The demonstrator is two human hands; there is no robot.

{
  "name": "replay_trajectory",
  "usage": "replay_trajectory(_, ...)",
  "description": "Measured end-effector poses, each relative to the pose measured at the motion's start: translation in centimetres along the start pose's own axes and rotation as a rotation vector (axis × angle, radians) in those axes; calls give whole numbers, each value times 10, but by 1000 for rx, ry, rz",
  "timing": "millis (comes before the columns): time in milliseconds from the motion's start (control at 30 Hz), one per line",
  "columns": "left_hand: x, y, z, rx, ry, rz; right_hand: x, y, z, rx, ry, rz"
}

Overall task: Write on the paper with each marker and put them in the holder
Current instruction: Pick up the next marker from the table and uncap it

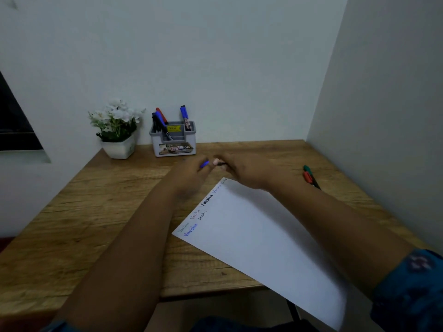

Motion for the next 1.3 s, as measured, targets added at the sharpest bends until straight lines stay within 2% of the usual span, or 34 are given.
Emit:
replay_trajectory(67, 1, 13, 8, 20, -58, 69, -4, -9, 2, 163, 7, -67)
replay_trajectory(133, 2, 24, 13, -2, -61, 124, -6, -19, 14, 358, -117, -106)
replay_trajectory(233, 3, 32, 11, 9, -5, 167, -14, -36, 20, 1011, -385, -236)
replay_trajectory(267, 3, 33, 9, 19, 20, 173, -15, -38, 15, 1177, -409, -274)
replay_trajectory(300, 3, 33, 7, 27, 46, 180, -14, -36, 11, 1229, -397, -297)
replay_trajectory(433, 1, 34, -1, 51, 163, 177, -11, -22, -17, 1158, -260, -359)
replay_trajectory(567, -2, 41, -12, 74, 322, 184, -7, 2, -45, 1146, -89, -304)
replay_trajectory(733, 1, 40, -14, 94, 358, 150, -14, 9, -61, 1196, -142, -197)
replay_trajectory(867, 3, 46, -19, 76, 385, 173, -16, 14, -60, 1029, -103, -111)
replay_trajectory(1100, 9, 51, -25, 70, 420, 187, -13, 12, -57, 921, -181, -55)
replay_trajectory(1300, 8, 49, -23, 72, 429, 194, -12, 16, -57, 911, -143, -37)
Point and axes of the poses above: each hand's wrist, its own x-axis towards the middle knuckle, its own z-axis out of the back of the hand, y = z × x, the point moved 9 cm from there along x, towards the middle knuckle, and after that the axes turned 11 degrees about z, right-handed, at the moved point
